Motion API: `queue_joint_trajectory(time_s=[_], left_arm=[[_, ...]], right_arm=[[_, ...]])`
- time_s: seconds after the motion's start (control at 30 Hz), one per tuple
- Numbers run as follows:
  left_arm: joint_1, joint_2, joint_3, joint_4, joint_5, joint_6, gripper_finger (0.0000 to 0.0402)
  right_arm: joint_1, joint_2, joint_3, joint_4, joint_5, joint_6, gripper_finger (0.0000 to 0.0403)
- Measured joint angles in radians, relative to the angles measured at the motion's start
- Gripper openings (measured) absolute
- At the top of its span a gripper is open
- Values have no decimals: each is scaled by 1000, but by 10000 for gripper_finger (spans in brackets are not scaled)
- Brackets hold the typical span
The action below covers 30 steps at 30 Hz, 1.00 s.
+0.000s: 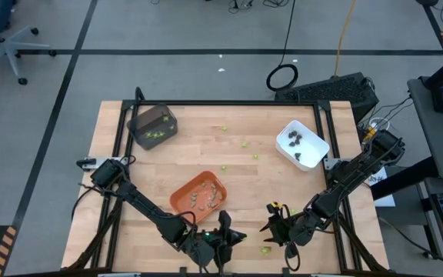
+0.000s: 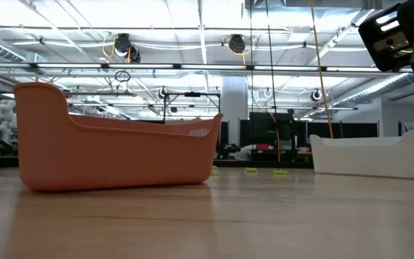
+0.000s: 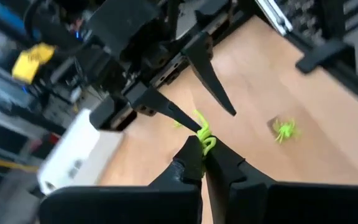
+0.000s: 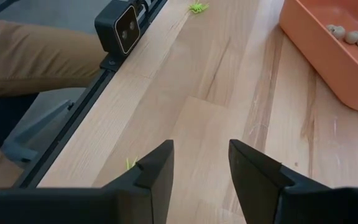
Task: Sort Halloween decoration
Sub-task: Put the green spider toy into the black bin
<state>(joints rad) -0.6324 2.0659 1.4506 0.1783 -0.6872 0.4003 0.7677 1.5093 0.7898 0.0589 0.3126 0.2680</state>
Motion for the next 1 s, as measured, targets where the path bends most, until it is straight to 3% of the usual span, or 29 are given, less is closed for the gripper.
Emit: queue_joint_trajectory(time_s=[0.3, 0.47, 0.67, 1.0], left_arm=[[1, 0, 0, -3, -1, -455, 2], [4, -27, 0, -68, -1, -525, 2], [6, -173, 0, -339, -13, -552, 2], [80, -415, 0, -879, -200, -621, 2]], right_arm=[[0, 0, 0, 1, 10, 0, 139], [0, 0, 0, 11, 32, 0, 139], [0, 0, 0, 17, 31, -4, 139], [0, 0, 0, 20, 31, -11, 139]])
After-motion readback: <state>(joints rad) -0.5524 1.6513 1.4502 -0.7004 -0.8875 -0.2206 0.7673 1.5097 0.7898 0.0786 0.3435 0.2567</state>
